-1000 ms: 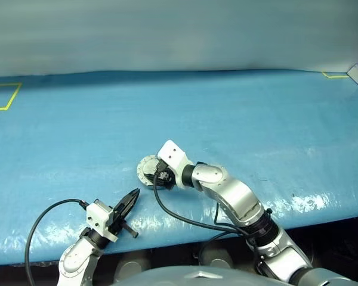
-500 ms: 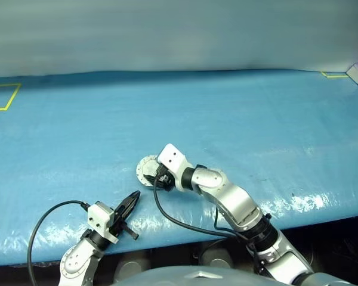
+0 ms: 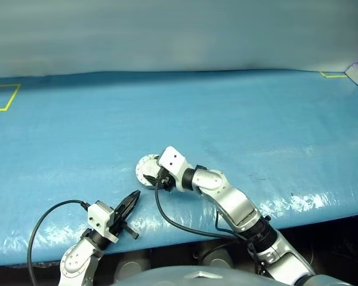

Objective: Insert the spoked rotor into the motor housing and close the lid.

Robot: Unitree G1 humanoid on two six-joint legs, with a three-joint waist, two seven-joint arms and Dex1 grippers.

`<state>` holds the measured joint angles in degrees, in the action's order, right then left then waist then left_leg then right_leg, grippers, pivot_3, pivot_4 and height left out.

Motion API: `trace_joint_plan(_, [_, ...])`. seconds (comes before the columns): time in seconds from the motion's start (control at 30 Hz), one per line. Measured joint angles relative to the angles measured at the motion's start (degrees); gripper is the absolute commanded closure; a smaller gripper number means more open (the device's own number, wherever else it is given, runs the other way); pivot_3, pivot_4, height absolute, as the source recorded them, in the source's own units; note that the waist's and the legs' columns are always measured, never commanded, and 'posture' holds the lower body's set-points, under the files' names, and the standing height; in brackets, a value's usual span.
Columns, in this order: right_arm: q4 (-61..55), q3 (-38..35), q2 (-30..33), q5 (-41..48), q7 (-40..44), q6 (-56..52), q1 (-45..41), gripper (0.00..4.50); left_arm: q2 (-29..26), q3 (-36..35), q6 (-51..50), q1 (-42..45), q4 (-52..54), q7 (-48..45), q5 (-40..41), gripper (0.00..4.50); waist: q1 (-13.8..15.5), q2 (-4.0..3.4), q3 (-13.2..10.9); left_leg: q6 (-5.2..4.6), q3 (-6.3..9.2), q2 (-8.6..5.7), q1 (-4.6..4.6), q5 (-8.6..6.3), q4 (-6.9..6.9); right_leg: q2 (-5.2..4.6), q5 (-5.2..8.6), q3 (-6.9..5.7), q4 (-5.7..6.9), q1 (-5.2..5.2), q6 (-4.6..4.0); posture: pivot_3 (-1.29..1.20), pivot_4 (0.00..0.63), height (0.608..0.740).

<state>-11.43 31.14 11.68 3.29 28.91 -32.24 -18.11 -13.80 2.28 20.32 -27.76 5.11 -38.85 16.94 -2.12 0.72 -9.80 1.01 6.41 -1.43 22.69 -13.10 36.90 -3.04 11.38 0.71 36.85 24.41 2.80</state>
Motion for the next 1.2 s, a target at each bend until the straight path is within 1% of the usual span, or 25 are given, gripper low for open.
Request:
trace_joint_plan(0.2, [0.73,-0.34,-0.51,-0.47,0.72,1.28,0.44,1.47,-0.29,0.12,-0.29,0.27,0.06,0.08,0.0,4.5,-0.04,0.0,0.0,0.0,-0.02,-0.01,-0.01,0.0,-0.03,0.02,0.0,0.0,0.0,0.0,0.0,0.0,0.15,0.74])
trace_joint_plan(0.33, [0.71,-0.6,-0.88,-0.55,0.89,0.17,0.43,1.47,-0.29,-0.21,-4.92,0.12,2.41,1.62,2.64,4.5,-0.04,0.0,0.0,0.0,-0.01,0.04,-0.03,0.0,-0.02,0.01,0.0,-0.01,0.02,0.0,0.0,0.0,0.15,0.74])
trace_joint_plan(0.47, [0.5,-0.72,-0.93,-0.66,0.97,-0.51,0.37,1.47,-0.47,-4.28,-14.75,1.62,8.74,7.61,8.26,4.5,-0.01,0.01,0.0,0.0,0.04,0.05,-0.05,0.0,0.0,0.01,0.0,-0.04,0.04,-0.02,0.0,0.0,0.15,0.74])
trace_joint_plan(0.53, [0.45,-0.74,-0.93,-0.67,0.99,-0.69,0.36,1.47,-1.61,-6.98,-20.17,3.55,12.09,11.25,11.1,4.5,0.0,0.01,0.01,0.0,0.05,0.01,-0.08,0.0,0.0,0.03,0.0,-0.06,0.04,-0.06,0.0,0.0,0.15,0.74])
trace_joint_plan(0.63, [0.4,-0.75,-0.87,-0.69,1.01,-0.8,0.37,1.47,-5.5,-11.81,-31.75,8.02,16.74,16.51,18.05,4.5,-0.04,0.02,0.02,0.01,0.07,-0.02,-0.08,0.0,0.01,0.07,-0.01,-0.07,0.05,-0.09,0.01,0.0,0.15,0.74])
trace_joint_plan(0.7, [0.34,-0.82,-0.87,-0.69,1.08,-0.84,0.4,1.47,-8.22,-13.24,-39.05,10.2,18.78,17.92,23.17,4.5,-0.08,0.02,0.02,0.01,0.05,-0.06,-0.1,0.0,0.0,0.06,-0.02,-0.05,0.04,-0.12,0.02,0.0,0.15,0.74])
trace_joint_plan(0.73, [0.32,-0.89,-0.87,-0.69,1.09,-0.88,0.37,1.47,-10.89,-13.08,-44.28,11.94,19.14,18.26,25.89,4.5,-0.09,0.02,0.02,0.01,0.07,-0.08,-0.1,0.01,0.0,0.07,-0.02,-0.06,0.04,-0.14,0.02,0.0,0.15,0.74])
trace_joint_plan(0.8, [0.34,-0.91,-0.89,-0.72,1.07,-0.96,0.42,1.47,-14.93,-12.81,-51.48,14.42,19.19,17.42,29.1,4.5,-0.11,0.03,0.02,0.01,0.07,-0.1,-0.11,0.01,0.02,0.14,-0.02,-0.05,0.04,-0.13,0.02,0.0,0.15,0.74])
trace_joint_plan(0.97, [0.25,-0.96,-0.91,-0.78,1.0,-1.21,0.48,1.47,-19.07,-11.77,-61.89,20.69,18.31,13.23,34.72,4.5,-0.09,0.02,0.02,0.02,0.06,-0.1,-0.13,0.01,0.0,0.19,-0.02,-0.03,0.04,-0.14,0.01,0.0,0.15,0.74])
trace_joint_plan(1.1, [0.16,-0.96,-1.13,-0.83,0.9,-1.6,0.47,1.47,-20.42,-9.78,-66.88,25.66,14.87,10.64,35.39,4.5,-0.1,0.02,0.03,0.03,0.06,-0.09,-0.14,0.02,-0.01,0.23,-0.03,0.0,0.04,-0.14,-0.01,0.0,0.15,0.74])
trace_joint_plan(1.2, [0.09,-1.02,-1.18,-0.83,0.83,-1.67,0.52,1.47,-20.59,-7.31,-68.8,28.35,12.4,8.89,33.96,4.5,-0.08,0.03,0.03,0.04,0.05,-0.09,-0.12,0.02,-0.02,0.23,-0.04,0.02,0.03,-0.13,-0.02,0.0,0.15,0.74])
